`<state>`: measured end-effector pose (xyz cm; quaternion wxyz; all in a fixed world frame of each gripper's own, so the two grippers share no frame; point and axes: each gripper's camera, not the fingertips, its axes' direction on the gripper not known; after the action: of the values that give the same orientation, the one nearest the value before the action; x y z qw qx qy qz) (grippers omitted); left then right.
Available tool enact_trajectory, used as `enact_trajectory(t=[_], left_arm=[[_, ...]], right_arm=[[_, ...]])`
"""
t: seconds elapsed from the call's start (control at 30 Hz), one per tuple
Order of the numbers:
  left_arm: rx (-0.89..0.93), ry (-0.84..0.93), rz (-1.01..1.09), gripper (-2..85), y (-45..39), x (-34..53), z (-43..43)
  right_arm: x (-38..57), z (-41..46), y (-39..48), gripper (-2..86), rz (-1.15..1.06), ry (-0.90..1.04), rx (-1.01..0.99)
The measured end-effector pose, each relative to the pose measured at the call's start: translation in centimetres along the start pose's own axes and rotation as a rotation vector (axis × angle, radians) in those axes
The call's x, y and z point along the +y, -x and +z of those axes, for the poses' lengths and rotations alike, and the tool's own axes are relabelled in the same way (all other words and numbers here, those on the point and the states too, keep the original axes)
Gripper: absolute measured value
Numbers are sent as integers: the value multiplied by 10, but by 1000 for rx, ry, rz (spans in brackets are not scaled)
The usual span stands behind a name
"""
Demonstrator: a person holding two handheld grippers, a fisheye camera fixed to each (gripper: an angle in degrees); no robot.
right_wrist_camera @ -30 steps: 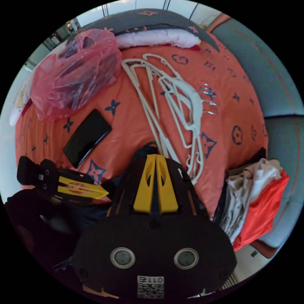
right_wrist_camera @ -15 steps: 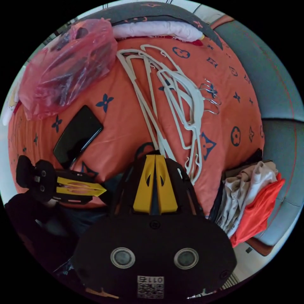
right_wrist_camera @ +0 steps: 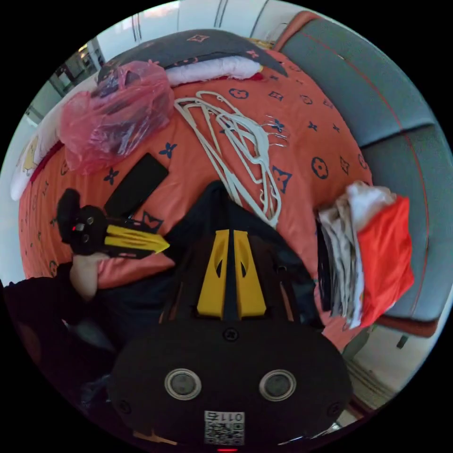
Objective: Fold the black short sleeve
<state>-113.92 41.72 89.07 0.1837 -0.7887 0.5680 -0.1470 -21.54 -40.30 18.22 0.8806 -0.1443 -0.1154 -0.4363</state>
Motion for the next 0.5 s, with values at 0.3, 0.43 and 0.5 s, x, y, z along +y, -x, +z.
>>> enact_trajectory(t=[0.3, 0.43, 0.5], left_arm=[[203, -9, -156, -2, 27, 37, 30], [295, 62, -305, 2, 25, 57, 25], [365, 33, -309, 4, 3, 75, 8]], right_arm=[[380, -6, -14, 3, 610, -108, -170], [559, 14, -15, 3, 883, -195, -290], [622, 14, -18, 5, 949, -239, -286]])
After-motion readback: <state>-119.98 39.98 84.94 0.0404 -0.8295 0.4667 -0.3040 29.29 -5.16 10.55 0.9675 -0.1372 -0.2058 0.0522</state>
